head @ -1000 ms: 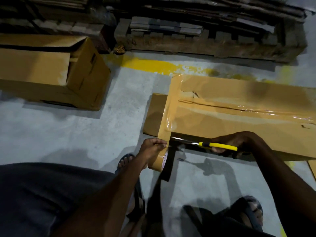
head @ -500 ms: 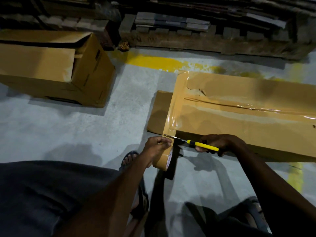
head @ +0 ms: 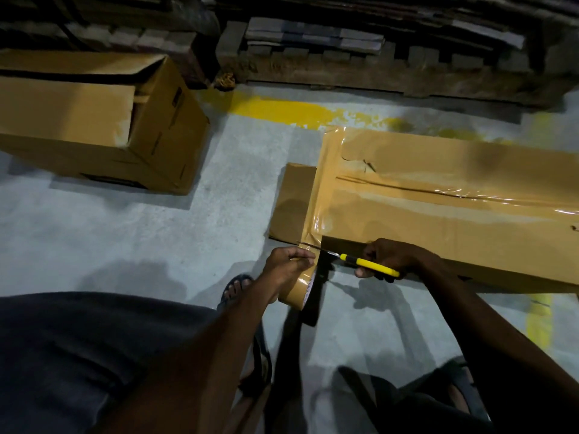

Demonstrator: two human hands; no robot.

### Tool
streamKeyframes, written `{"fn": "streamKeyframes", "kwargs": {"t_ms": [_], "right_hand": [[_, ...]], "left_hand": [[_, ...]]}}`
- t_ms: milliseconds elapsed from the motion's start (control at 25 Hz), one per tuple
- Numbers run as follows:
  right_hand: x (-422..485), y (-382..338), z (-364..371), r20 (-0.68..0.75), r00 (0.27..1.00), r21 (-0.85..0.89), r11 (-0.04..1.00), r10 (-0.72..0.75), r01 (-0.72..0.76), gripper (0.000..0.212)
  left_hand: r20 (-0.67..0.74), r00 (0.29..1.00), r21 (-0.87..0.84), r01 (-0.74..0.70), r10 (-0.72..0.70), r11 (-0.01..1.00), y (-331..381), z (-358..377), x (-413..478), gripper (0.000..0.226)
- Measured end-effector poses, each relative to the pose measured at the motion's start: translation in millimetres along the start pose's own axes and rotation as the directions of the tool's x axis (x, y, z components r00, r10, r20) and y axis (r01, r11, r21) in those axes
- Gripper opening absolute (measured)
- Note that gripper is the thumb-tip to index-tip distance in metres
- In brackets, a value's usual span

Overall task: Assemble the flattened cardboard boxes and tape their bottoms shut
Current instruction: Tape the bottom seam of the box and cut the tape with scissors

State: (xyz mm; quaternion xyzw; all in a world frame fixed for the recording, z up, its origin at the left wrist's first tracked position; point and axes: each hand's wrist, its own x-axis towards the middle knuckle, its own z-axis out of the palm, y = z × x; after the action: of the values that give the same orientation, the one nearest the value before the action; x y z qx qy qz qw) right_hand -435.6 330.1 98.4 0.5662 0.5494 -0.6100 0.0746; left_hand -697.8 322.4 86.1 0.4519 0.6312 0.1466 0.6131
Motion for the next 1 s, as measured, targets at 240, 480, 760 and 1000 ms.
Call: {"fn": "streamKeyframes", "kwargs": {"t_ms": [240,480,760,1000], "right_hand": [[1.2,4.5,-2.3,0.062,0.997,-0.061,0.997,0.049,-0.045,0.058],[-45.3,7.5,5.1,-0.046,0.998,-0.090,0.995,-0.041,0.037,0.021],[-58.9,-25.1,-4.7,-0.591,0.807,-0.013,1.000,-0.003,-0.006,0.035],[-10.4,-31.6,-13.1,-0.840,0.511,0.039,0.960,0.181,-0.276,0.038]], "left_hand": [[0.038,0.999,0.179,0.027,-0.034,0.983,-1.0,-6.1,-17.3,0.010],[0.056,0.997,0.326,0.023,-0.044,0.945,69.9,-35.9,-51.9,0.040],[0.095,0.973,0.676,-0.220,0.212,0.703,191.3,-87.9,-92.7,0.052],[0.048,0.896,0.767,-0.316,0.441,0.559,224.8,-96.3,-56.3,0.046]]}}
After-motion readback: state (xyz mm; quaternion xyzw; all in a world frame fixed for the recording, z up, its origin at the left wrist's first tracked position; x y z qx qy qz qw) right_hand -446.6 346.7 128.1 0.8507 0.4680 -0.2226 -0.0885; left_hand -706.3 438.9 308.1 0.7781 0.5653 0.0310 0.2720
